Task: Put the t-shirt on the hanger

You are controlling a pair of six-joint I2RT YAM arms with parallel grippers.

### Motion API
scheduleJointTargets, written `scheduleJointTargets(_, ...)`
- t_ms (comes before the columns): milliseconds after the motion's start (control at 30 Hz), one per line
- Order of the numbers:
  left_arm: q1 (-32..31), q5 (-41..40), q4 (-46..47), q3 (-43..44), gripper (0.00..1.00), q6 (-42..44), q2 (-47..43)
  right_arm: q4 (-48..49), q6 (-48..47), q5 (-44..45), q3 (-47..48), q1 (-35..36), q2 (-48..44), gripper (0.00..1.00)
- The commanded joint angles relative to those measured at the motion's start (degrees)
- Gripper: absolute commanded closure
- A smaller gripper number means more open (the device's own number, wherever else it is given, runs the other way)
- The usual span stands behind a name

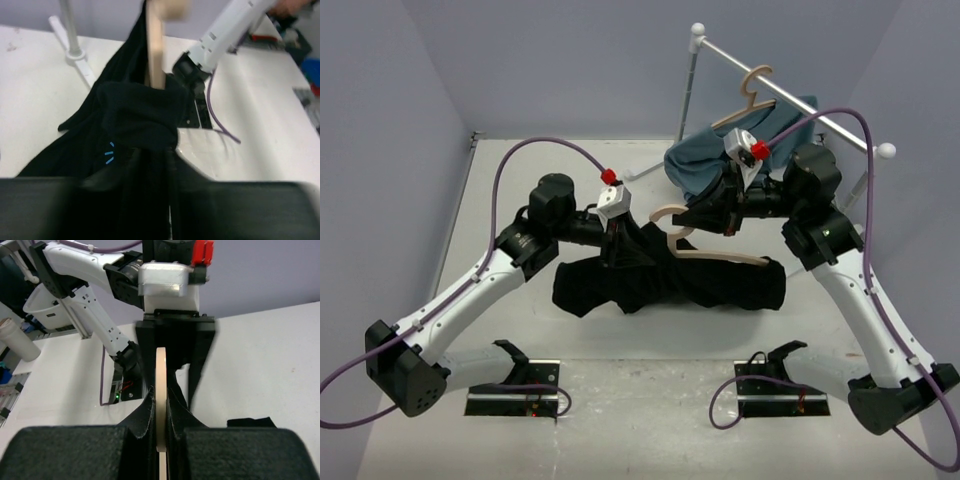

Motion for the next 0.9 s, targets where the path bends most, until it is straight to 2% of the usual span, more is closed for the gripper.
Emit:
scheduleJointTargets(0, 1.89, -16.26, -2.19, 3.79, 0.00, -2.20, -2.34, 3.22, 1.36, 6.53, -2.23, -0.66, -4.26, 1.00)
scheduleJointTargets(100, 3.49, -28.27, -1.58, 1.03, 0.00, -5.52, -8.68, 2.78, 3.79, 8.34, -1.94, -3.72, -6.13, 1.00)
scheduleJointTargets(200, 3.50, -44.79, 3.24, -8.34, 0.00, -9.33, -19.50, 1.99, 5.69, 8.53, -0.36, -6.77, -7.65, 1.00)
scheduleJointTargets(267, 3.43, -49.90, 7.49, -15.48, 0.00, -11.73, -27.36, -0.03, 5.33, 8.89, 1.31, -7.86, -7.87, 1.00)
scheduleJointTargets(367, 3.50, -52.62, 12.75, -25.75, 0.00, -14.55, -37.92, -2.59, 5.21, 8.18, 3.17, -9.06, -8.01, 1.00)
scheduleJointTargets(467, 3.50, -56.38, 15.81, -33.21, 0.00, -16.40, -42.81, -3.81, 5.95, 7.48, 5.01, -9.50, -8.19, 1.00)
scheduleJointTargets(600, 3.50, -56.72, 18.69, -37.15, 0.03, -15.17, -42.71, -5.65, 6.48, 8.36, 7.60, -9.68, -8.38, 1.00)
scheduleJointTargets(700, 3.50, -53.07, 20.68, -37.56, 0.05, -13.79, -40.93, -6.49, 6.54, 7.37, 9.14, -9.68, -7.92, 1.00)
scheduleJointTargets(733, 3.50, -50.68, 21.68, -37.92, 0.09, -13.58, -40.05, -6.60, 6.86, 7.19, 9.82, -9.68, -7.87, 1.00)
scheduleJointTargets(800, 3.50, -49.43, 24.10, -38.06, 0.36, -13.52, -36.61, -6.36, 8.02, 6.04, 10.48, -9.68, -7.40, 1.00)
scheduleJointTargets(867, 3.46, -50.67, 24.39, -37.57, 0.85, -13.01, -34.42, -6.28, 8.42, 5.72, 10.64, -9.68, -7.44, 1.00)
